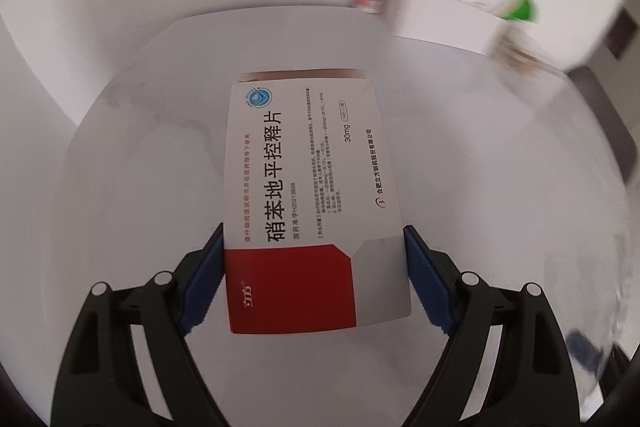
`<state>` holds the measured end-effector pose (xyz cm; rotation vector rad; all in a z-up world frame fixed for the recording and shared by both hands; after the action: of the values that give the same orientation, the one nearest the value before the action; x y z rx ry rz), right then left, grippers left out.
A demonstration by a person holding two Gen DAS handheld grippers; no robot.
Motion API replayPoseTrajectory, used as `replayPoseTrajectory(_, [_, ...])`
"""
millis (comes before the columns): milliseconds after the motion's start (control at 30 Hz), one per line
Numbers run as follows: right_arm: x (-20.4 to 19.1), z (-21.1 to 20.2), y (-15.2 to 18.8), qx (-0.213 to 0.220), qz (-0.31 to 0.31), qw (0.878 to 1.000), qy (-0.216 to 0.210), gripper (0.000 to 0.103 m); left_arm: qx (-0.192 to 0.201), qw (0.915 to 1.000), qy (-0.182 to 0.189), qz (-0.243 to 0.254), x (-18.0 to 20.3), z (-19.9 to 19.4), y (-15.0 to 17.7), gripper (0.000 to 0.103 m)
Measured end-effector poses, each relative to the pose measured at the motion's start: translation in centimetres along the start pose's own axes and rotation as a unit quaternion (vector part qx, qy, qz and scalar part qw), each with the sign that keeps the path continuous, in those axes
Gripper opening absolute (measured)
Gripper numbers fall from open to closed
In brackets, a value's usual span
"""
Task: Collect trash
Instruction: 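Grasp the white medicine box with the left gripper, then carry the bottle and medicine box to the wastebasket and open both grippers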
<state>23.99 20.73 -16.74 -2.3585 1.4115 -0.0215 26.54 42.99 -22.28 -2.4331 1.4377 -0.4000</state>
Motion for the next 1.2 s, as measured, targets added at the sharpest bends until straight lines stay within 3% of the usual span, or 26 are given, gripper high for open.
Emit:
replayPoseTrajectory(133, [3.0,-3.9,4.5,0.014,0.026,0.999,0.021,0.063,0.003,0.9979,0.033,0.055,5.1,-4.2,5.5,0.080])
replayPoseTrajectory(233, [6.2,-7.2,9.8,0.020,0.064,0.997,0.042,0.063,0.001,0.9922,0.062,0.108,9.4,-7.4,10.4,0.080])
replayPoseTrajectory(367, [9.9,-10.6,17.0,0.022,0.120,0.990,0.066,0.063,-0.006,0.9786,0.099,0.180,15.2,-10.8,16.6,0.080])
replayPoseTrajectory(467, [12.4,-13.2,22.8,0.027,0.163,0.983,0.085,0.063,-0.015,0.9632,0.130,0.235,19.3,-12.8,21.0,0.080])
replayPoseTrajectory(633, [16.3,-17.7,33.1,0.032,0.239,0.963,0.123,0.063,-0.024,0.9266,0.169,0.335,25.3,-16.0,29.1,0.080])
replayPoseTrajectory(733, [19.3,-20.1,40.6,0.030,0.301,0.940,0.156,0.063,-0.032,0.9060,0.187,0.378,28.0,-17.6,33.4,0.080])
replayPoseTrajectory(767, [20.7,-20.5,44.2,0.022,0.332,0.928,0.170,0.063,-0.036,0.8953,0.196,0.398,29.2,-18.1,35.1,0.080])
replayPoseTrajectory(867, [23.1,-20.2,51.2,0.004,0.388,0.903,0.185,0.063,-0.046,0.8717,0.210,0.440,31.5,-19.5,39.4,0.080])
replayPoseTrajectory(967, [24.9,-18.4,56.2,-0.009,0.428,0.884,0.189,0.063,-0.064,0.8372,0.233,0.491,34.3,-20.4,43.9,0.081])
replayPoseTrajectory(1067, [26.3,-15.8,59.2,-0.018,0.449,0.876,0.174,0.064,-0.072,0.8088,0.235,0.534,36.1,-21.4,48.0,0.081])
replayPoseTrajectory(1100, [26.7,-14.8,60.0,-0.028,0.453,0.875,0.167,0.067,-0.076,0.7956,0.234,0.553,36.8,-21.8,49.9,0.081])
replayPoseTrajectory(1200, [27.8,-13.7,61.7,-0.043,0.469,0.863,0.184,0.092,-0.085,0.7721,0.235,0.584,38.2,-22.0,52.9,0.081])
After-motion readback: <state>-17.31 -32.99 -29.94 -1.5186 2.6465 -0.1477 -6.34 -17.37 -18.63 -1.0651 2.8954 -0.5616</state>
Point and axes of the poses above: each gripper's, at about its wrist camera, not at the fingertips, and z roughly the way its jaws point, x to its right, y to its underside, the point moved 5 cm from there along z, roughly the way its jaws point, and after that the axes turned 5 degrees about -x, right-handed, at the moved point
